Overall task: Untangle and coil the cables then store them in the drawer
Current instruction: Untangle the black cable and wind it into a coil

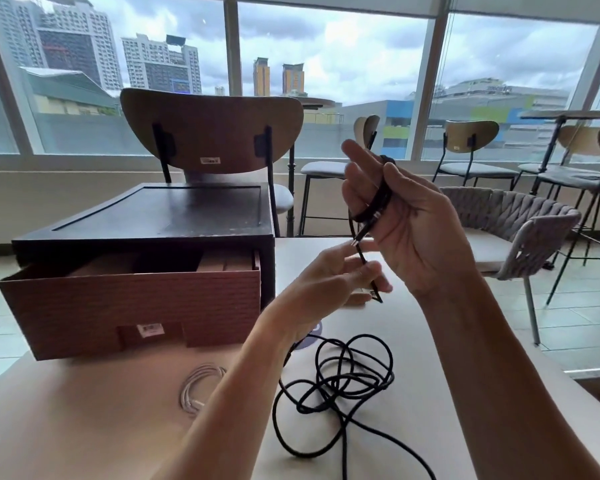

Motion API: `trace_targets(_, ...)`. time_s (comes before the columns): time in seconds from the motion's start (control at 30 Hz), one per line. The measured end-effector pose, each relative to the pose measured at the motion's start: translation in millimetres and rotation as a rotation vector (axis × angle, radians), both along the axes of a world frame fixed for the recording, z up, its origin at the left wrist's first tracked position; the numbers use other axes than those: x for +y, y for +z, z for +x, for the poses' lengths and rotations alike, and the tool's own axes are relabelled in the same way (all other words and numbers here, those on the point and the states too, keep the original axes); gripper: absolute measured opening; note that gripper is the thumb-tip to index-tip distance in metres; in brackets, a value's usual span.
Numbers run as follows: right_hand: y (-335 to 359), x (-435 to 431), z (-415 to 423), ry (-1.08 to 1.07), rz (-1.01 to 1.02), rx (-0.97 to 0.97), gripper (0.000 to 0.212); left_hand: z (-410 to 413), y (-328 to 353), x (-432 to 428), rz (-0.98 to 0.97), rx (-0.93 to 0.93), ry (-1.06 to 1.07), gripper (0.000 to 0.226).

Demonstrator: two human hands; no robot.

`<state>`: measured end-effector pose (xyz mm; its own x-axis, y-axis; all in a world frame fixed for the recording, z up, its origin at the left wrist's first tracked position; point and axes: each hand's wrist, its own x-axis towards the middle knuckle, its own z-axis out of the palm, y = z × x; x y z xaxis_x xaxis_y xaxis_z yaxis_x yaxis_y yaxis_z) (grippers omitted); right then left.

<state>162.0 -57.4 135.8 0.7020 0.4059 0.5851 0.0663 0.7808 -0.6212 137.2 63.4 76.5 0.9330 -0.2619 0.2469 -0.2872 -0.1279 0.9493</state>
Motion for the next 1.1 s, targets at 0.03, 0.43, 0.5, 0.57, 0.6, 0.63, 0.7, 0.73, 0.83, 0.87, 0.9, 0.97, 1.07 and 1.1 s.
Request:
trace_targets(0.03,0,-1,2,-0.048,0.017,0.020,0.037,-2,1,0,0.003,0.015,-0.029,0.013)
trace_targets(0.43,-32,-6,38,-1.167,-0.438,-0.186,0.028,-18,36,24,0.343,-0.010,0.065,0.027)
trace_targets(0.5,-40,-2,38,-1.211,-0.627,-0.356,0.032,-20,41,27,0.377,-0.051,0.151,0.030)
trace_targets(0.57,-44,-2,36,-1.125,-0.806,-0.423,0.024,-21,46,33,0.324,-0.075,0.236,0.032)
trace_targets(0.6,-43,-2,34,-1.031,-0.866,-0.411,0.020,-21,47,38,0.289,-0.087,0.271,0.033)
trace_targets(0.63,-42,-3,33,-0.918,-0.899,-0.386,0.017,-21,48,42,0.264,-0.106,0.303,0.033)
trace_targets(0.7,-38,-5,28,-0.695,-0.935,-0.322,0.018,-20,49,51,0.252,-0.145,0.353,0.031)
trace_targets(0.73,-35,-6,25,-0.586,-0.948,-0.295,0.020,-20,48,54,0.239,-0.160,0.373,0.030)
trace_targets(0.83,-30,-13,18,-0.311,-0.962,-0.250,0.027,-20,46,57,0.109,-0.187,0.424,0.027)
trace_targets(0.87,-29,-16,17,-0.239,-0.960,-0.252,0.030,-19,46,57,0.067,-0.191,0.443,0.026)
trace_targets(0.9,-27,-20,16,-0.173,-0.959,-0.265,0.033,-18,45,57,0.030,-0.193,0.462,0.026)
trace_targets(0.97,-26,-26,16,-0.055,-0.944,-0.285,0.040,-16,42,58,-0.042,-0.204,0.493,0.026)
trace_targets(1.07,-25,-32,14,0.082,-0.877,-0.293,0.044,-13,40,59,-0.094,-0.247,0.523,0.026)
trace_targets(1.1,-25,-33,13,0.129,-0.839,-0.292,0.043,-12,40,58,-0.102,-0.261,0.523,0.026)
